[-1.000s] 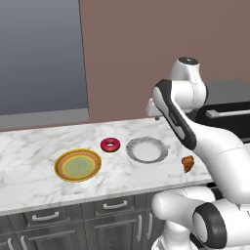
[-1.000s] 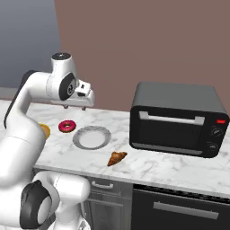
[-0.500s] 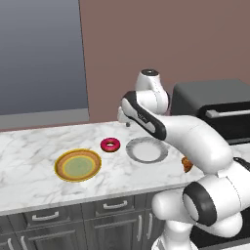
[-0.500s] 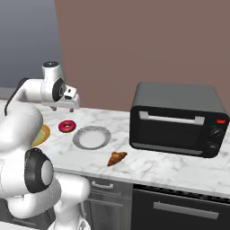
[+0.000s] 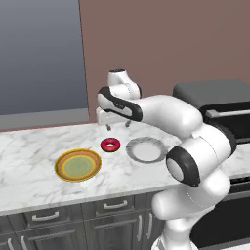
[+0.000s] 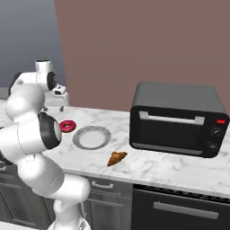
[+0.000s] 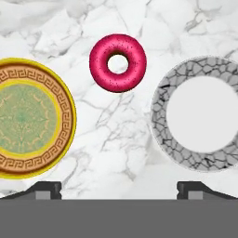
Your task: Place the pastries on the plates.
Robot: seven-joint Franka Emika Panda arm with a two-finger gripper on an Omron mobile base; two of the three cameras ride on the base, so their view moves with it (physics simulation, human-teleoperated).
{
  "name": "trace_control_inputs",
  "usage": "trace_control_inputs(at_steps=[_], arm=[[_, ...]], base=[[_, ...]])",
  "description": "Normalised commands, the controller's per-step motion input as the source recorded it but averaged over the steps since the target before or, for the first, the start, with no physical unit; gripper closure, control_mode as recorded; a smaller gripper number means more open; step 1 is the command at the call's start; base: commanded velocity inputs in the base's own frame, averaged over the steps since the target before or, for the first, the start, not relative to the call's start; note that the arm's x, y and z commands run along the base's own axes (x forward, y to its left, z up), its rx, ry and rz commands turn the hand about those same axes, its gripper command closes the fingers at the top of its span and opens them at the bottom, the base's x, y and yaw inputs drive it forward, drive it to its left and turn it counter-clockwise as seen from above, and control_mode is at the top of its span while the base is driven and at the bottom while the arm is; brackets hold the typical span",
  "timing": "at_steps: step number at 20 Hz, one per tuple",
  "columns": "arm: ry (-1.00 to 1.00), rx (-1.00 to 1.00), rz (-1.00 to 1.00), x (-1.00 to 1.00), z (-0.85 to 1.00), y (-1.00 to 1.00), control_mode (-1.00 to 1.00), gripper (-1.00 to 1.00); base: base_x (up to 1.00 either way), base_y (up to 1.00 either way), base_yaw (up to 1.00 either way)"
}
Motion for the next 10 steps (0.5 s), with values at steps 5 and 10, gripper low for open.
trace_control_inputs(at_steps=[5, 10], arm=[[0.17, -0.07, 0.01, 0.18, -0.28, 0.24, -1.0, -1.0], [0.0, 0.0, 0.02, 0.38, -0.49, 0.18, -1.0, -1.0]], base=[[0.0, 0.0, 0.0], [0.0, 0.0, 0.0]])
